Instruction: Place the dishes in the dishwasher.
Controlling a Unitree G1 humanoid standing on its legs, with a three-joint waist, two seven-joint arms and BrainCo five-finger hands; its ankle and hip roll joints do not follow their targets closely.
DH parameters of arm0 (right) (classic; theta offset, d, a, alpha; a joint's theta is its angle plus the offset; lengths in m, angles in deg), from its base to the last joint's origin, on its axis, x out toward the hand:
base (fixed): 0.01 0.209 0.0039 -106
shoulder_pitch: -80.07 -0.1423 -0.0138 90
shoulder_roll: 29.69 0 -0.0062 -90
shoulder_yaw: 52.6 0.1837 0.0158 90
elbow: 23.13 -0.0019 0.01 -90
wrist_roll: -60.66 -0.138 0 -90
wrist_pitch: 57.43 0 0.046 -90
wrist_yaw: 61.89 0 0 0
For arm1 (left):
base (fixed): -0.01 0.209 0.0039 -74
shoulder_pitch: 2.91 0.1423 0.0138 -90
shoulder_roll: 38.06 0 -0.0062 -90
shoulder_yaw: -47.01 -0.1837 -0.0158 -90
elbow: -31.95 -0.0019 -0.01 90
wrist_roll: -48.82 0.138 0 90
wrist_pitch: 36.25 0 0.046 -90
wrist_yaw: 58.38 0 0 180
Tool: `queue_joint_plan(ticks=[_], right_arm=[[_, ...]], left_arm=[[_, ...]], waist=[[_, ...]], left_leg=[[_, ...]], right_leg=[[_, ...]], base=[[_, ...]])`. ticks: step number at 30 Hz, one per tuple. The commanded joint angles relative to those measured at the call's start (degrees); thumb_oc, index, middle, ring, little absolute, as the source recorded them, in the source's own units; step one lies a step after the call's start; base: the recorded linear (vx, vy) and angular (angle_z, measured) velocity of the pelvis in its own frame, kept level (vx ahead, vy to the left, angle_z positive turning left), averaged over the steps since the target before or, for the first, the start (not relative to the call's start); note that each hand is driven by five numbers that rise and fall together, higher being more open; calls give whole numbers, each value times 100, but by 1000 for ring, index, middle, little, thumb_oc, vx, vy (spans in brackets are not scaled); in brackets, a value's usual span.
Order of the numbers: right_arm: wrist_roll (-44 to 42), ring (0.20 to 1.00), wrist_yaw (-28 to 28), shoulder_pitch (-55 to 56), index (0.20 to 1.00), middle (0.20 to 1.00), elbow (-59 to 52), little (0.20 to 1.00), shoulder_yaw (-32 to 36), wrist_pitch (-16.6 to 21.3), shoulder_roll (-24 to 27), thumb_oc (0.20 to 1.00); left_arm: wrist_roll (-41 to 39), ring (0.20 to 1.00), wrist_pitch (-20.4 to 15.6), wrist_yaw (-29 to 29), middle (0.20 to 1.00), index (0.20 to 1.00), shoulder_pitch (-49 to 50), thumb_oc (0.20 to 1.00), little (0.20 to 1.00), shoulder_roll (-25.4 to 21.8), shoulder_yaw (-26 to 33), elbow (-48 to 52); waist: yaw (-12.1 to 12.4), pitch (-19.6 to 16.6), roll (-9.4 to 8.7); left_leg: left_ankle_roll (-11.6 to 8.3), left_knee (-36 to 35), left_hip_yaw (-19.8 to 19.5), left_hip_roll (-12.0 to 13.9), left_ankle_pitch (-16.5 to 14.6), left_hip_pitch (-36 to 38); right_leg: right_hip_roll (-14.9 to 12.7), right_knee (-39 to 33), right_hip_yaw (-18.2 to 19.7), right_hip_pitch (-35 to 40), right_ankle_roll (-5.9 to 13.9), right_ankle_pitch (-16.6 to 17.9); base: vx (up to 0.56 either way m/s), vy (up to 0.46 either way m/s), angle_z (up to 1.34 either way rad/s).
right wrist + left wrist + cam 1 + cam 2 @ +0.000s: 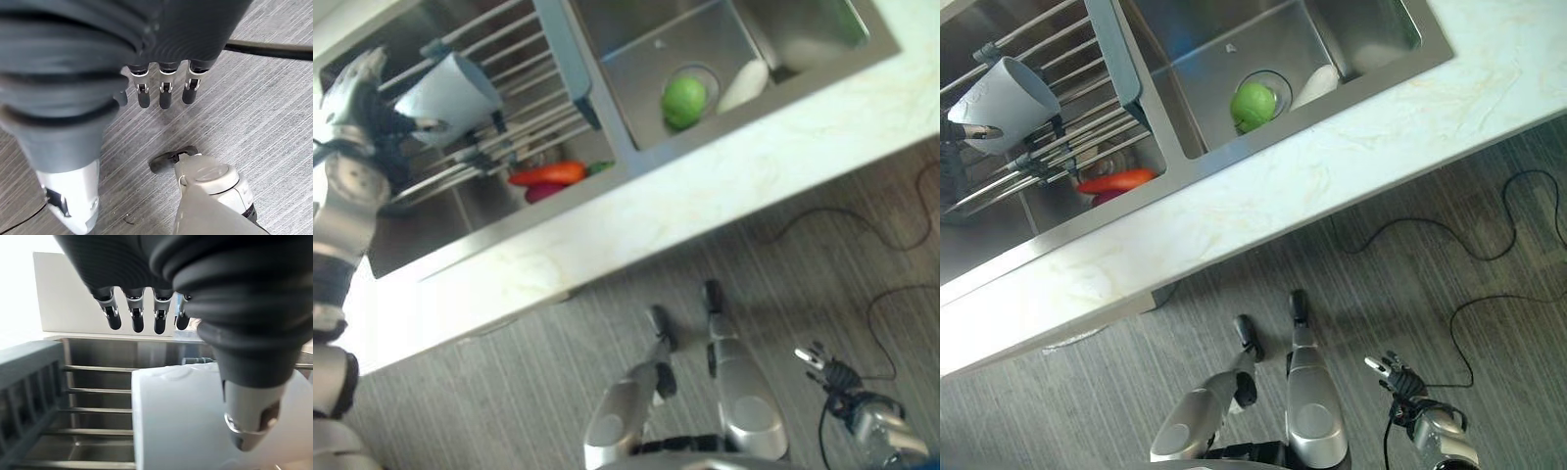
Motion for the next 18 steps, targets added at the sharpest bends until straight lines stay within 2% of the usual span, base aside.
queue_joint_plan(ticks=[1,9,10,11,12,18], right_arm=[[-140,1000,28,458,1000,1000,-154,1000,63,28,180,1000],[-101,1000,19,437,1000,1000,-206,1000,132,34,278,1000],[-77,1000,49,464,1000,1000,-204,1000,169,53,299,1000],[-29,1000,48,471,1000,1000,-234,1000,177,70,328,1000],[-11,1000,46,465,1000,1000,-223,1000,172,113,340,1000],[-20,1000,30,497,1000,1000,-297,1000,193,84,441,1000]], left_arm=[[336,1000,43,-68,1000,1000,-529,1000,1000,-321,118,-315],[67,1000,-150,1004,1000,1000,-605,1000,1000,-187,-141,-247],[21,1000,-69,1161,1000,1000,-646,1000,1000,-170,-185,-204],[-89,667,-21,1326,667,667,-636,667,667,-149,-219,-191],[-104,1000,63,1417,1000,1000,-648,1000,1000,-95,-230,-211],[-296,1000,172,1726,1000,1000,-601,1000,1000,-59,-292,-440]], waist=[[-134,-129,-45],[-181,-129,31],[-187,-129,45],[-195,-129,66],[-200,-129,85],[-223,-129,123]], left_leg=[[-424,438,-194,269,48,-467],[-433,462,-126,270,80,-635],[-430,456,-117,262,78,-644],[-430,460,-115,250,83,-666],[-433,461,-110,248,95,-694],[-454,438,-94,245,136,-777]], right_leg=[[-983,599,-133,-310,958,-197],[-1028,600,-80,-514,988,-137],[-1035,597,-79,-530,989,-134],[-1041,591,-72,-551,989,-124],[-1049,594,-64,-583,987,-120],[-1077,621,-59,-700,1001,-115]], base=[[10,18,-5],[2,29,-9],[6,42,-6],[3,51,-7],[-2,58,-7],[-8,45,-4]])
